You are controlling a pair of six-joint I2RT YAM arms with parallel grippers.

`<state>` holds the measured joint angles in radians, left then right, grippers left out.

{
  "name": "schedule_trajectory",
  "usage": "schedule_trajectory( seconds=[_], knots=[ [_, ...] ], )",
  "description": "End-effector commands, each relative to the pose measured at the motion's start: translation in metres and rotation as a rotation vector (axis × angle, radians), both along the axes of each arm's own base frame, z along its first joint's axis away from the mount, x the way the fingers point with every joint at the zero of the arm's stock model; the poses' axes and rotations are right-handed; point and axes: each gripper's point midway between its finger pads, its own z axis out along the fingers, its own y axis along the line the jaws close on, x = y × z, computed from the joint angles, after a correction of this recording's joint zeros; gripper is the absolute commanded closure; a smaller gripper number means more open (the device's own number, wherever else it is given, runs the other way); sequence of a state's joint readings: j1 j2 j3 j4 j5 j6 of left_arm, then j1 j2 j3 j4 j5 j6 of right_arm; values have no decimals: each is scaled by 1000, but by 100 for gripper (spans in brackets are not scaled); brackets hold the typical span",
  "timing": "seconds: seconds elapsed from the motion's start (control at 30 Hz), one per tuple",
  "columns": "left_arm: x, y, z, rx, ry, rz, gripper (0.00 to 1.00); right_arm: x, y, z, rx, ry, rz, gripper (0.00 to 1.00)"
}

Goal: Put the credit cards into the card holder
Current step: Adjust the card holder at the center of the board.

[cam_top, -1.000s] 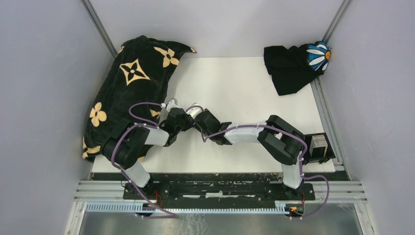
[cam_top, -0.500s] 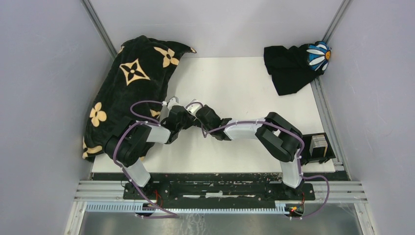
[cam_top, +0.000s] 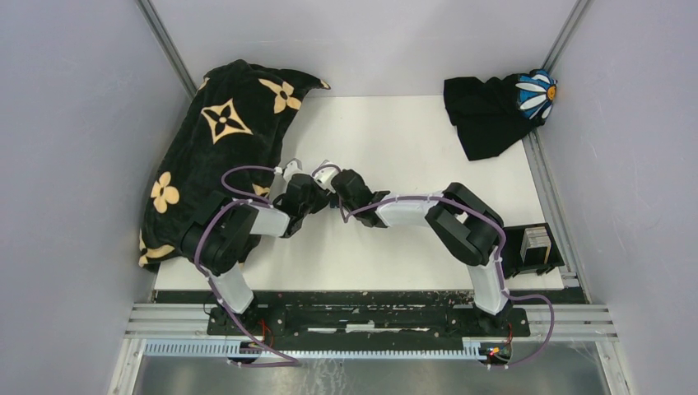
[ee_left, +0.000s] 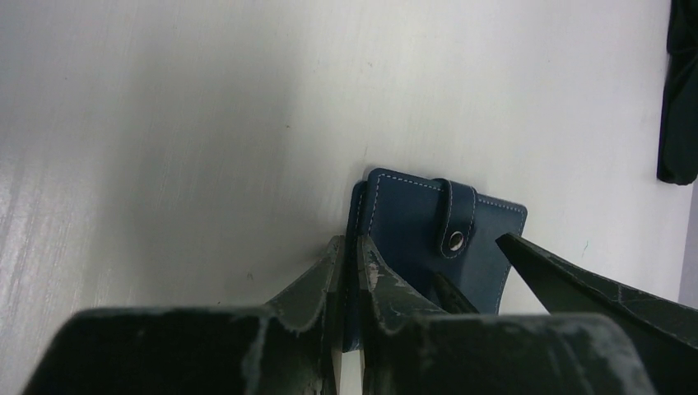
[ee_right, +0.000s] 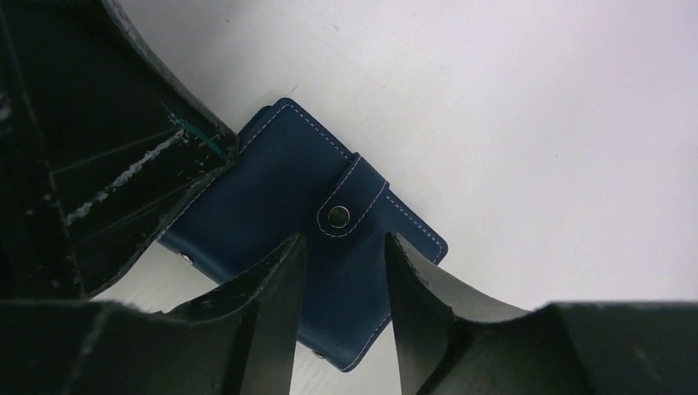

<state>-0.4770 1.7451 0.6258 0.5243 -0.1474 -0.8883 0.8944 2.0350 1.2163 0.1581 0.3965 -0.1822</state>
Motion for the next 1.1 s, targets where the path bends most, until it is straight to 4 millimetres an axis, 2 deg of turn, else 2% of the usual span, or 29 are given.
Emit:
schedule_trajectory(
  seconds=[0.0,0.13,0.2,0.3,0.37,0.4,0.53,0.73,0.93,1.07],
  knots=[
    [-50,35,-69,214,250,-34,84,-3,-5,-32,-49,100,43,57],
    [-44,40,-59,220,243,3,76,-1,-4,-38,-25,132,26,68],
    [-41,44,-49,213,223,29,69,-1,-3,-37,-6,143,18,71],
    [-40,46,-28,183,174,61,59,-4,-1,-34,23,160,14,83],
    [-43,47,-16,153,146,74,54,-7,1,-29,56,170,10,86],
    [-46,45,-12,135,133,69,53,-8,1,-26,74,175,2,85],
    [-57,35,-7,88,118,46,53,-12,1,-2,178,154,-38,71],
    [-66,21,-16,77,136,17,61,-5,-9,37,232,88,-95,63],
    [-59,16,-25,97,153,8,67,8,-29,66,289,46,-176,63],
    [-54,15,-35,134,177,4,67,17,-51,65,281,38,-263,67]
  ],
)
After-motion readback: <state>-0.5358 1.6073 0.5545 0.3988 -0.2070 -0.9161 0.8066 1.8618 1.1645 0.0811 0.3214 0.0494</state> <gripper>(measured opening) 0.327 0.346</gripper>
